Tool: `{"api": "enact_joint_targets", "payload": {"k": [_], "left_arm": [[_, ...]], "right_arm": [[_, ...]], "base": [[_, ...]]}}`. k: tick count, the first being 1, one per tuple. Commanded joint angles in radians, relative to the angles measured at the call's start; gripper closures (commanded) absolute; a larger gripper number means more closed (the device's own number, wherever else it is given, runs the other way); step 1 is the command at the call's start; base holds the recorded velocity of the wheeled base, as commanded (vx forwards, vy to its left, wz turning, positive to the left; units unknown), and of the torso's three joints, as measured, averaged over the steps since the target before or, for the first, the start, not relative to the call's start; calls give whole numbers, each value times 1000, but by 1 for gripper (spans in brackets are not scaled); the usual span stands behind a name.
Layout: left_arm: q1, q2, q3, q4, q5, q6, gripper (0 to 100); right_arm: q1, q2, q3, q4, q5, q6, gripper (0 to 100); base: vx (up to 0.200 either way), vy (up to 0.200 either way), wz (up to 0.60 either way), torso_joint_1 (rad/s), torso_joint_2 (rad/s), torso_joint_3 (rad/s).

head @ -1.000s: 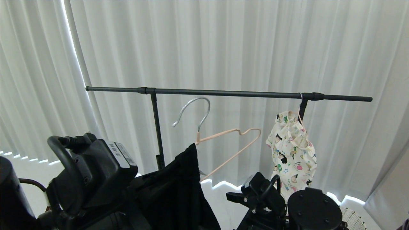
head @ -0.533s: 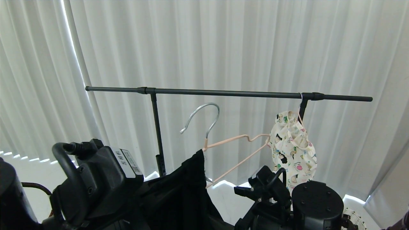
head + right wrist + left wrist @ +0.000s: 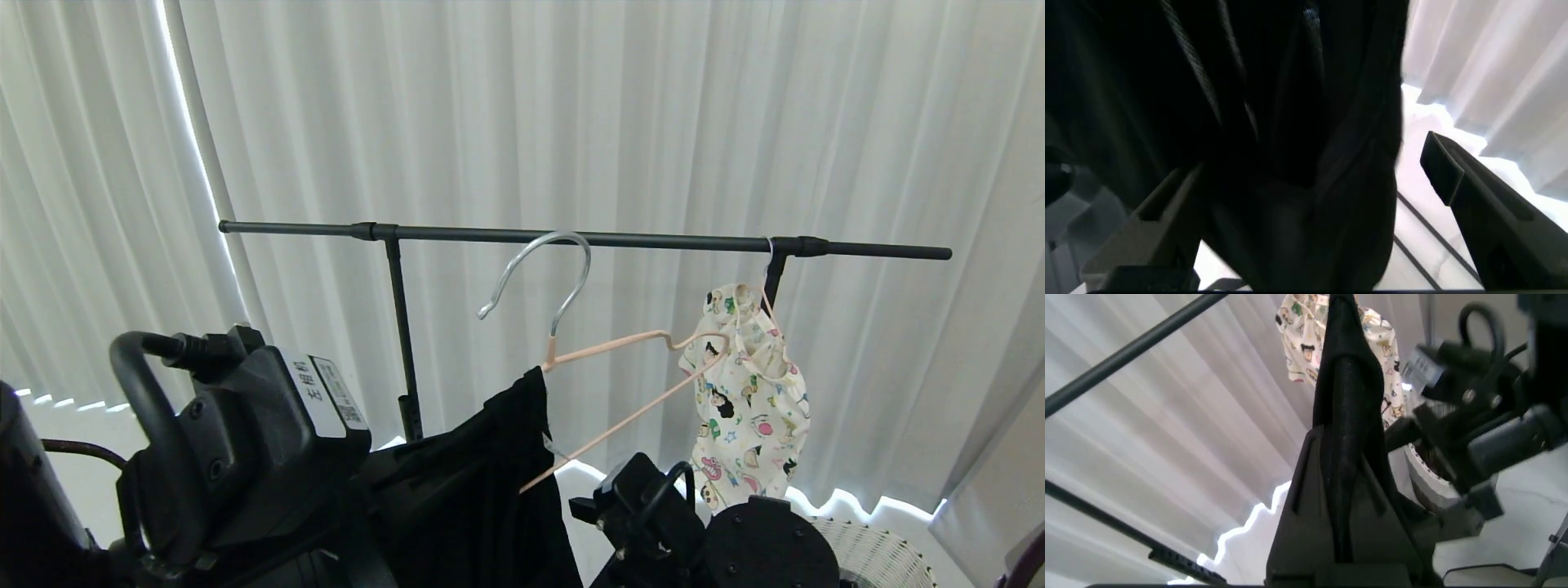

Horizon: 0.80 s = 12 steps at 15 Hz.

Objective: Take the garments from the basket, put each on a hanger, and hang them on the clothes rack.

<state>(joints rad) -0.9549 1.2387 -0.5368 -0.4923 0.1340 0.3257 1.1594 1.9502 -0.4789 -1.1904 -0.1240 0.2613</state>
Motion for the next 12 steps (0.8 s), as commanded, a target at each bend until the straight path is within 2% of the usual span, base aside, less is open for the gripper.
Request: {"api": "enact_joint_targets", "payload": {"k": [1,7,9,12], "left_arm": [[1,1,-5,0,-1,3,100],[4,-12,-11,0,-1,6,100],[1,-18,-17,0,-8,44,100],[5,-18,-17,0,-36,58,100]], "right_arm": [[5,41,-15,0,-5,0,0],[-53,55,37,2,-35,-2,0],[-83,67,48,2,-39,-7,0],[-138,92,49,2,-74,-62,0]], "base": [[0,0,0,0,0,0],[0,0,0,0,0,0],[0,0,0,0,0,0],[0,0,0,0,0,0]]}}
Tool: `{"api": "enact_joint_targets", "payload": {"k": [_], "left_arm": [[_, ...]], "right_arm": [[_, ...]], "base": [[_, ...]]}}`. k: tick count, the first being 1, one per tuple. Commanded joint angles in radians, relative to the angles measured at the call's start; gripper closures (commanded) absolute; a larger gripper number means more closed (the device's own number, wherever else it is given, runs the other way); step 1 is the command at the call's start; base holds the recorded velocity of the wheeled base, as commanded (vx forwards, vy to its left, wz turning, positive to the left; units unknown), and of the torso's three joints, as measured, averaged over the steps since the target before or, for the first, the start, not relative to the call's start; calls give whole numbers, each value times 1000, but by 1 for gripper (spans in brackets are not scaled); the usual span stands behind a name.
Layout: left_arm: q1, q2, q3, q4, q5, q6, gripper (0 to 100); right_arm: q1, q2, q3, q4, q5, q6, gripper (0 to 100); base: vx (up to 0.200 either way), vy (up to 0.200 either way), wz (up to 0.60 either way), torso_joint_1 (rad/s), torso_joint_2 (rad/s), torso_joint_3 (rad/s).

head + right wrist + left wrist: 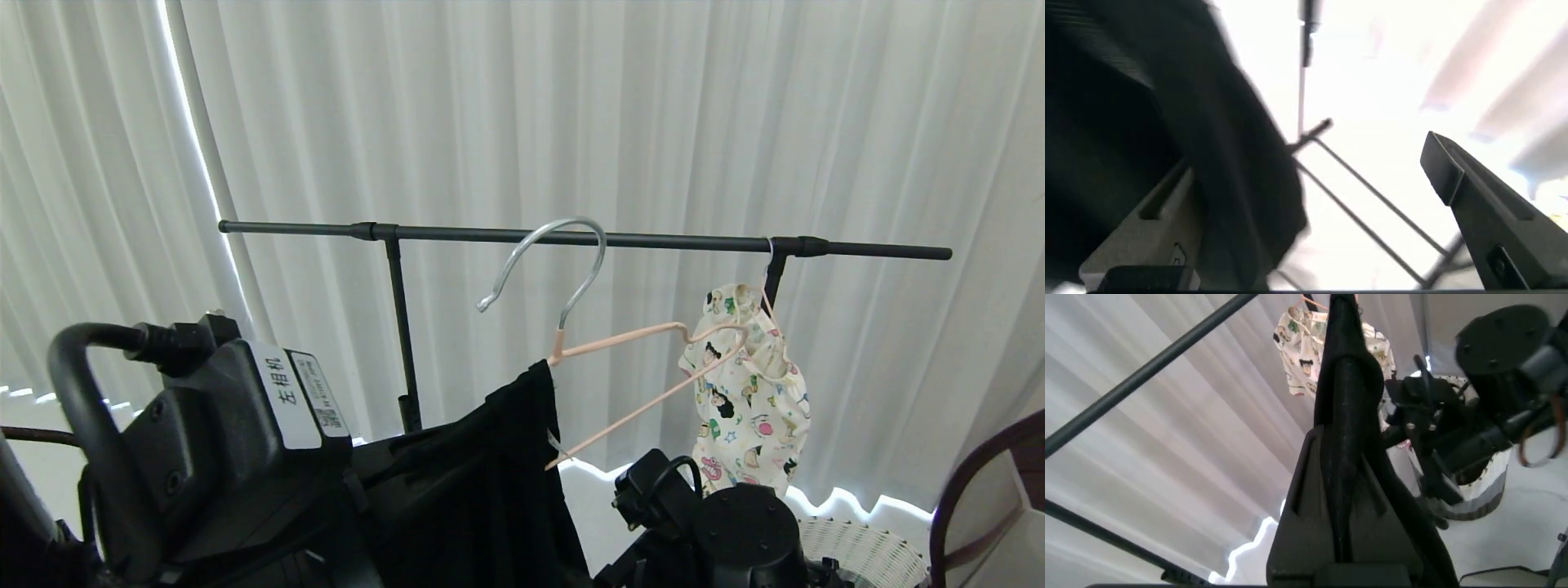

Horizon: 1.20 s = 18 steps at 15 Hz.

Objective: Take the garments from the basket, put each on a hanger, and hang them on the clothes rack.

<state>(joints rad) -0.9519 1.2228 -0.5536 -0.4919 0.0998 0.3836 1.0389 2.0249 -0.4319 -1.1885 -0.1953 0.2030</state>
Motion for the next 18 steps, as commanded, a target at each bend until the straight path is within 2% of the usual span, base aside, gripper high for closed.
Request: {"api": "enact_joint_targets", "payload": {"k": [1,7,9,12,15,18], "left_arm": [[5,-2,1,0,0,0,100],[108,-16,17,0,0,44,100],[120,-31,31,0,0,50,100],[120,-81,112,0,0,54,100],[119,-101,152,0,-2,54,100],[127,-98,175,1,-2,54,100]], "right_arm": [[-39,20,2,0,-15,-10,0],[-211,9,12,0,-46,-76,0],[-250,0,18,0,-46,-93,0],[-330,-29,51,0,-46,-112,0],[-367,-51,61,0,-44,-114,0],[-367,-58,62,0,-44,-116,0]], "base": [[0,0,0,0,0,0],[0,0,0,0,0,0],[0,0,0,0,0,0],[0,0,0,0,0,0],[0,0,0,0,0,0],[0,0,0,0,0,0]]}}
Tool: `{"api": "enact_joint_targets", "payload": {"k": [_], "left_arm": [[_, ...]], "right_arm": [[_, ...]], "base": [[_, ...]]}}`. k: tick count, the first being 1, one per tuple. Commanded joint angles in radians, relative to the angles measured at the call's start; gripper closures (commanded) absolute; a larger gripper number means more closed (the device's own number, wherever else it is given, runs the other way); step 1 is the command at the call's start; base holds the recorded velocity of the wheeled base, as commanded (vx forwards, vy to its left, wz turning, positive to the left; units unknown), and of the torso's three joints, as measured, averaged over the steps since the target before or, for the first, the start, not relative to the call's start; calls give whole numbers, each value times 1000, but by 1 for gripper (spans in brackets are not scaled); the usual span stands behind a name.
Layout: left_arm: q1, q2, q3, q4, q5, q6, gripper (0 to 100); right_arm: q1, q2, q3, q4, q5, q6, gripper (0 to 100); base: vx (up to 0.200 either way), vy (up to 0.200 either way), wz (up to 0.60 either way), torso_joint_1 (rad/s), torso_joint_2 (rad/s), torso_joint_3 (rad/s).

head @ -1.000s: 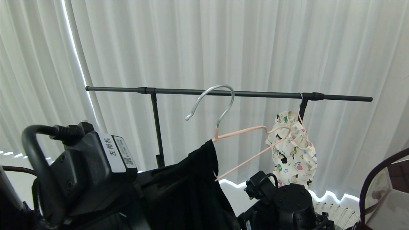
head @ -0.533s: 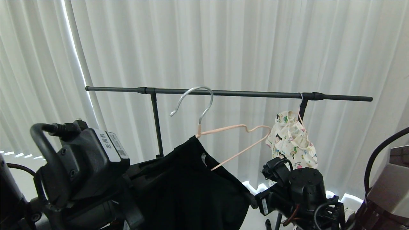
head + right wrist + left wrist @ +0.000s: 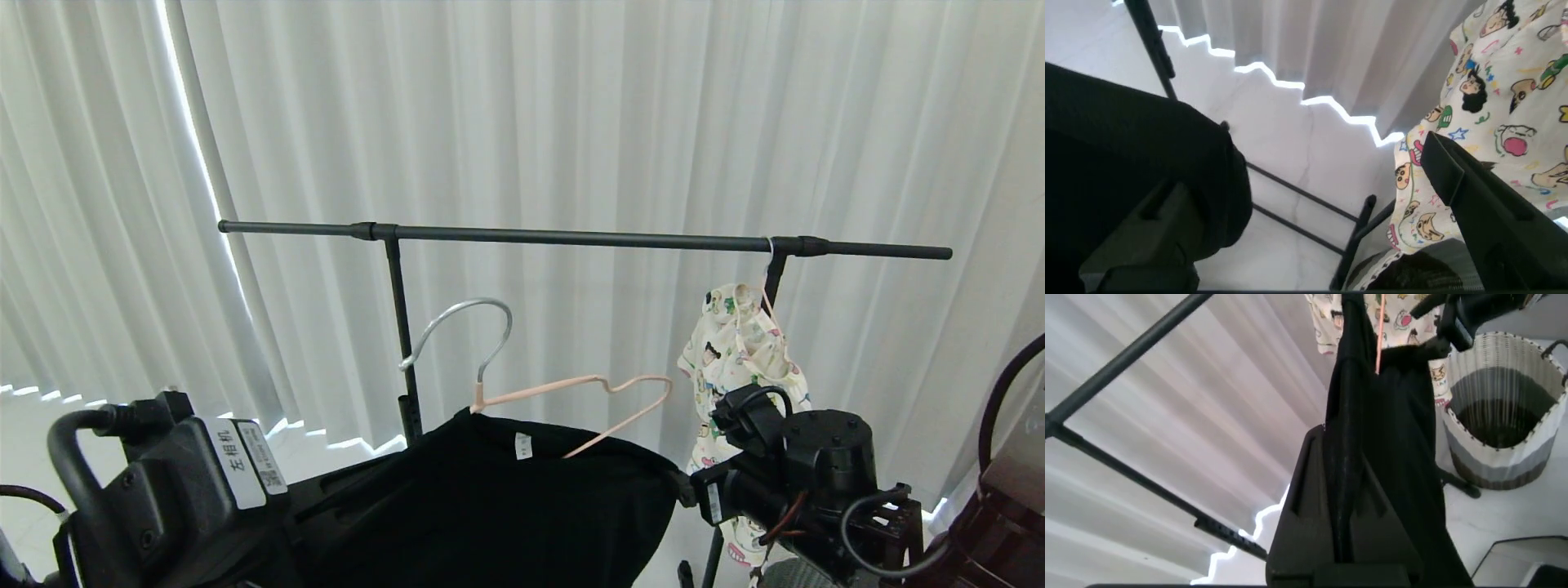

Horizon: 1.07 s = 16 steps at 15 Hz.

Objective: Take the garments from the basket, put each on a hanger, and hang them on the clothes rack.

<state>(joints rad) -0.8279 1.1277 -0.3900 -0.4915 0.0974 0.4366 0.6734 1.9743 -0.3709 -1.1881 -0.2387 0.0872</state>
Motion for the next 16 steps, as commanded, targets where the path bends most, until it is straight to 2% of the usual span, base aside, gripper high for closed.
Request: {"api": "enact_joint_targets", "payload": {"k": [1,6,10,16], "left_arm": [[10,-6,25,1,1,1,100],[10,-25,74,1,-2,1,100],[12,-3,76,4,-51,1,100],[46,64,62,4,-93,1,100]], "right_arm": [[-3,-12,1,-1,-1,0,0],[-41,-26,0,-1,4,-27,0],[-83,-34,1,-1,13,-69,0],[-169,-86,0,-1,118,-103,0]], "base": [[0,0,0,0,0,0],[0,0,0,0,0,0],[0,0,0,0,0,0],[0,0,0,0,0,0]]}}
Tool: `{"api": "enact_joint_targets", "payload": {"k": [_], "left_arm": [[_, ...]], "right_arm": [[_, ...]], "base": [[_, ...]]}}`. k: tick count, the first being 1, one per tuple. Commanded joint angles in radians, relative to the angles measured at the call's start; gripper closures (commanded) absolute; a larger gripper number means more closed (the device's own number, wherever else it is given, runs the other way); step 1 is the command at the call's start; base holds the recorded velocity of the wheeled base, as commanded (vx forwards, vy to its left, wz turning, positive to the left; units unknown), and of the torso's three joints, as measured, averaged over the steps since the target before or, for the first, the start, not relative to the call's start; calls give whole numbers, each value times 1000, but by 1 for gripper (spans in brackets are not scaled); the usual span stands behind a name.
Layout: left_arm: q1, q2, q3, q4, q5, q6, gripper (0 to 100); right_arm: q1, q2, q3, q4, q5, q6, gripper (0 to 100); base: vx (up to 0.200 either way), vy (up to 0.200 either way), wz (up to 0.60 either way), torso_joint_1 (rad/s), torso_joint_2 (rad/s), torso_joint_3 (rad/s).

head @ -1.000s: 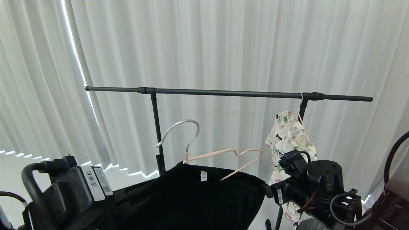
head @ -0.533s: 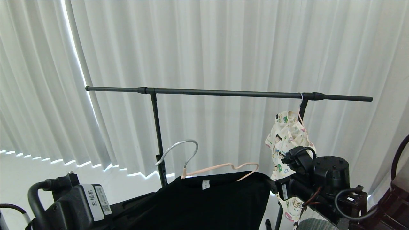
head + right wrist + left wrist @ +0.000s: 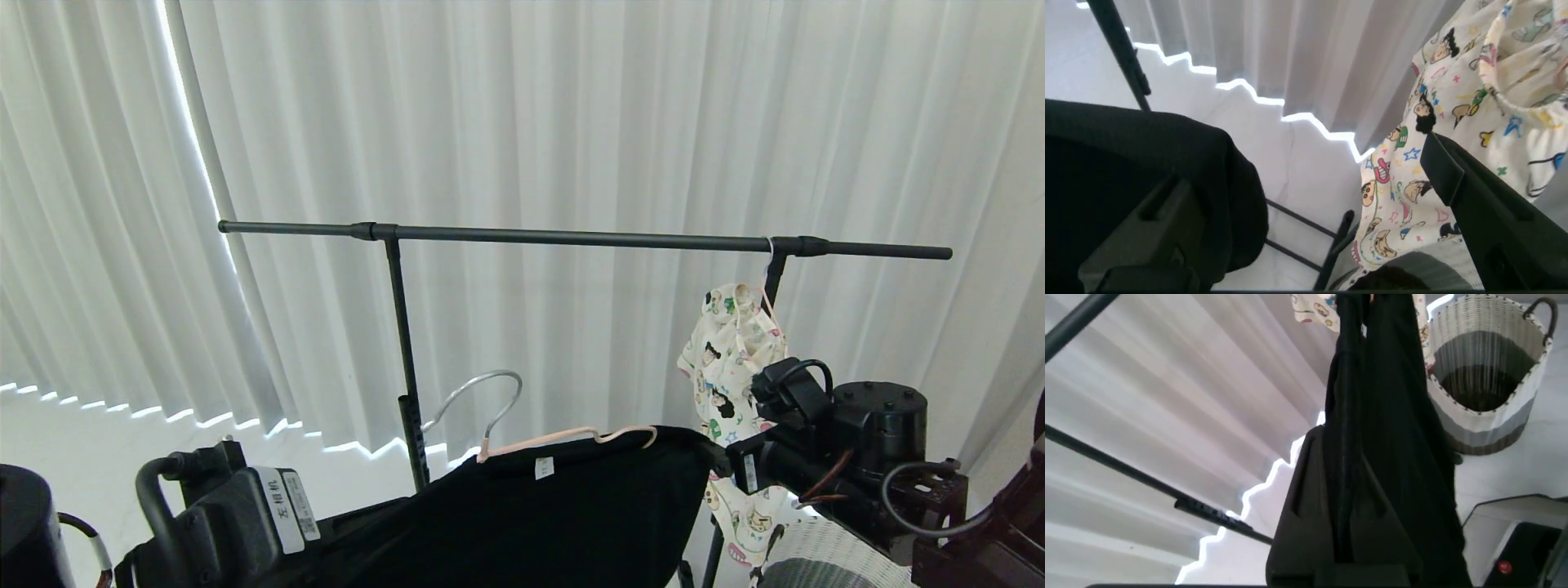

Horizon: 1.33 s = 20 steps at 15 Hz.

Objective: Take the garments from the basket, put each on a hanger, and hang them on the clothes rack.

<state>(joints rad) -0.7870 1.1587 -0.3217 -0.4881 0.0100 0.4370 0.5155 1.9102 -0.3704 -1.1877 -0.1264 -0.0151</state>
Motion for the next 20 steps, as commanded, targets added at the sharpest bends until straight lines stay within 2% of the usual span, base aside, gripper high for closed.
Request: {"api": "enact_joint_targets", "payload": {"k": [1,5,8,10,12,15,17,20], "left_arm": [[12,59,-16,0,-12,0,100],[38,122,-40,-1,-56,2,100],[75,176,-40,-1,-64,25,100],[83,199,-50,-3,-79,29,100],[86,236,-80,-4,-81,28,100],[92,249,-114,-40,-84,28,100],[91,245,-109,-75,-91,28,100],[91,253,-108,-162,-150,29,100]], "right_arm": [[-17,-31,1,-1,19,0,0],[-54,-48,-1,-1,30,0,0],[-78,-77,1,-1,74,-3,0],[-80,-103,1,0,113,-3,0],[-81,-151,1,14,191,-2,0],[-98,-231,-5,117,274,-2,0],[-98,-252,-8,145,292,-2,0],[-42,-336,-31,270,358,-19,0]], "base": [[0,0,0,0,0,0],[0,0,0,0,0,0],[0,0,0,0,0,0],[0,0,0,0,0,0],[0,0,0,0,0,0],[0,0,0,0,0,0],[0,0,0,0,0,0],[0,0,0,0,0,0]]}}
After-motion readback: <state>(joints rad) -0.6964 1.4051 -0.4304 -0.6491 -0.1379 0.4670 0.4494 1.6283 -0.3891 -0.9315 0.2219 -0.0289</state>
